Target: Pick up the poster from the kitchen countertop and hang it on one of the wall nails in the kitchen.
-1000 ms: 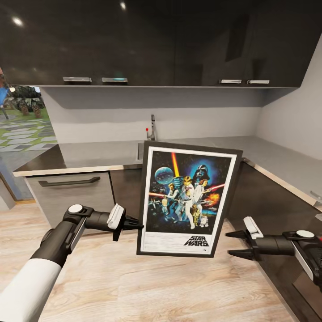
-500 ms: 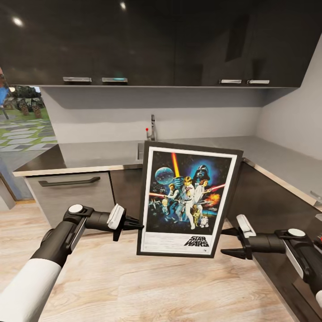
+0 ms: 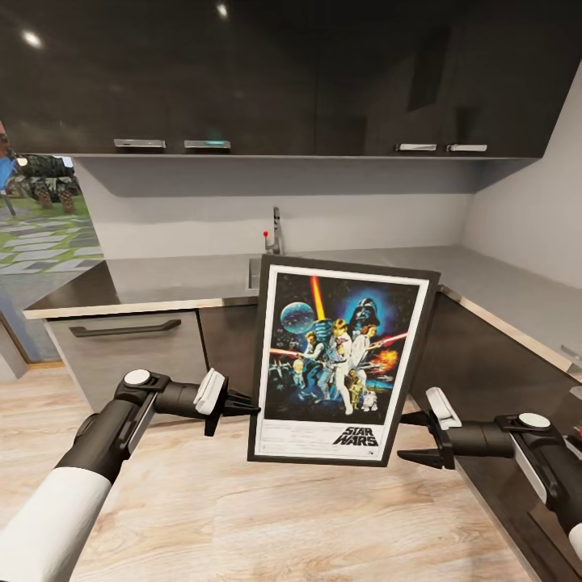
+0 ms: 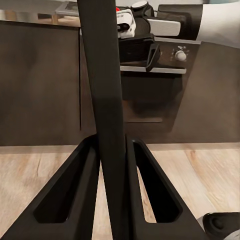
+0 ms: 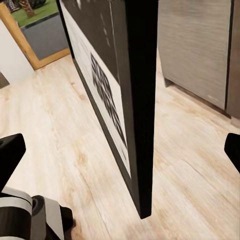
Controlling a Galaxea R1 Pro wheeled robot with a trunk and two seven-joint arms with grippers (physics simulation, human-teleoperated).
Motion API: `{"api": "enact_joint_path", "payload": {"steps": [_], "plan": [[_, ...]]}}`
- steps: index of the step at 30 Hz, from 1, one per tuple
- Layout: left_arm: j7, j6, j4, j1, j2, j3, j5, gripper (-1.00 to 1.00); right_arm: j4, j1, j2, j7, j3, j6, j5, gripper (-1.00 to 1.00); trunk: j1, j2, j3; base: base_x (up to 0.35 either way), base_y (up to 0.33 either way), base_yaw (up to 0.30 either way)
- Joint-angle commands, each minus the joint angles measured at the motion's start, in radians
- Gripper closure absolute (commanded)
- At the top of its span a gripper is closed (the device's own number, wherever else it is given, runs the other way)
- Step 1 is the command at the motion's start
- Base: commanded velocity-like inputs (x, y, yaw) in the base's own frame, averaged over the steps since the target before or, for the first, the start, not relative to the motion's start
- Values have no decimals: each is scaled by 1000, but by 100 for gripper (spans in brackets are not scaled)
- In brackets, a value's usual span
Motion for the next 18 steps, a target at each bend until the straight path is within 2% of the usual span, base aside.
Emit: {"api": "enact_joint_path", "payload": {"steps": [1, 6, 18], "plan": [[-2, 7, 0, -1, 1, -3, 3, 100, 0, -1, 1, 3, 0, 10, -2, -100, 0, -1, -1, 0, 0, 0], [-2, 7, 0, -1, 1, -2, 3, 100, 0, -1, 14, 3, 1, 10, -1, -100, 0, -1, -1, 0, 0, 0], [-2, 7, 0, -1, 1, -2, 3, 100, 0, -1, 21, 2, 1, 9, 0, -100, 0, -1, -1, 0, 0, 0]]}}
